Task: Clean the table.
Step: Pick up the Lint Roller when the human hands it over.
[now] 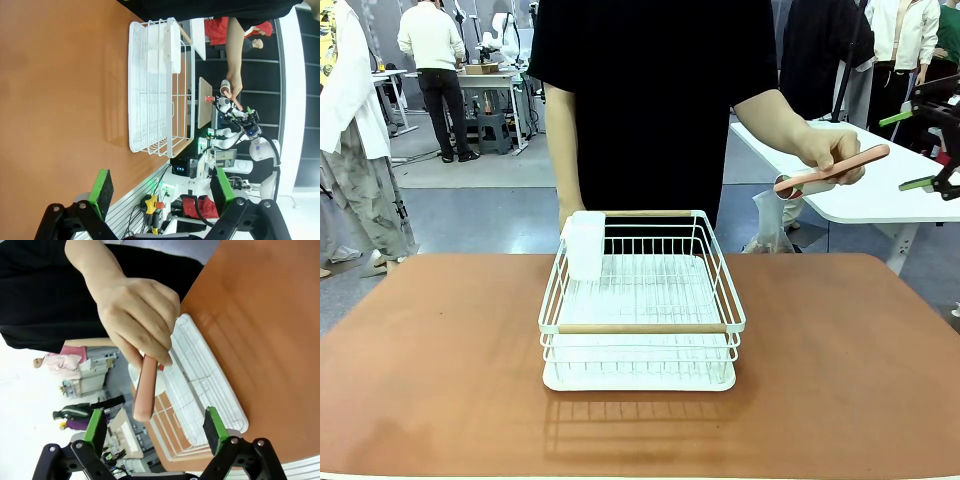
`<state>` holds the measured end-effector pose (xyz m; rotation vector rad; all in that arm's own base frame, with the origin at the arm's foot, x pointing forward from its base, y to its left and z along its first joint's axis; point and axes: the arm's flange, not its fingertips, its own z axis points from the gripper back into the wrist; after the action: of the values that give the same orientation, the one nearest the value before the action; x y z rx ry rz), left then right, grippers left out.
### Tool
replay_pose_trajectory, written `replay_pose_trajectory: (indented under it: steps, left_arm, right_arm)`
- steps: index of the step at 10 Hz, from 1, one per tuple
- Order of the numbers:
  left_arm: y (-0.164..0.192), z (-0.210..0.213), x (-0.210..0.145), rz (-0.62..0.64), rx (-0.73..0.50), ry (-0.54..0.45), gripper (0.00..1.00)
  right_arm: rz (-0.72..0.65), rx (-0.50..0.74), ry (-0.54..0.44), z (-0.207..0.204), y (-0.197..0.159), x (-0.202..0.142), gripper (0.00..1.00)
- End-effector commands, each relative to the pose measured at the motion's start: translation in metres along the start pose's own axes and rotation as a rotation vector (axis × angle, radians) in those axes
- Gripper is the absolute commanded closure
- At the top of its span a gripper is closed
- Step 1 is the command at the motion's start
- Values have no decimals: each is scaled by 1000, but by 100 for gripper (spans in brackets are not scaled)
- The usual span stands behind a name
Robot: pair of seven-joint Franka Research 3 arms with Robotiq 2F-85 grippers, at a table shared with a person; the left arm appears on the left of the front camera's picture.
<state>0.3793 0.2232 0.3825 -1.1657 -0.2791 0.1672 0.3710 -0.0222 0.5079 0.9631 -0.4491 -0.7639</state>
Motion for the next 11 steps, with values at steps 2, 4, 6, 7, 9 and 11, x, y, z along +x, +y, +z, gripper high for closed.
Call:
replay_pose_trajectory:
  steps: [2, 4, 6, 7, 9, 11]
  left_arm:
    - [-2, 3, 0, -7, 7, -9, 0]
    - [-2, 3, 0, -7, 7, -9, 0]
    - [-2, 3, 0, -7, 7, -9, 0]
    - [-2, 3, 0, -7, 7, -9, 0]
    - [-2, 3, 0, -7, 7, -9, 0]
    - [-2, 3, 0, -7, 7, -9, 0]
  right_arm:
    - [-17, -61, -68, -28, 18, -14, 0]
    - [-10, -76, -103, -41, 25, -15, 0]
    - [-16, -78, -161, -52, 30, -9, 0]
    - [-37, -70, -167, -55, 31, -7, 0]
    - [-42, -64, -171, -56, 32, -6, 0]
    - [-36, -77, -179, -59, 32, -6, 0]
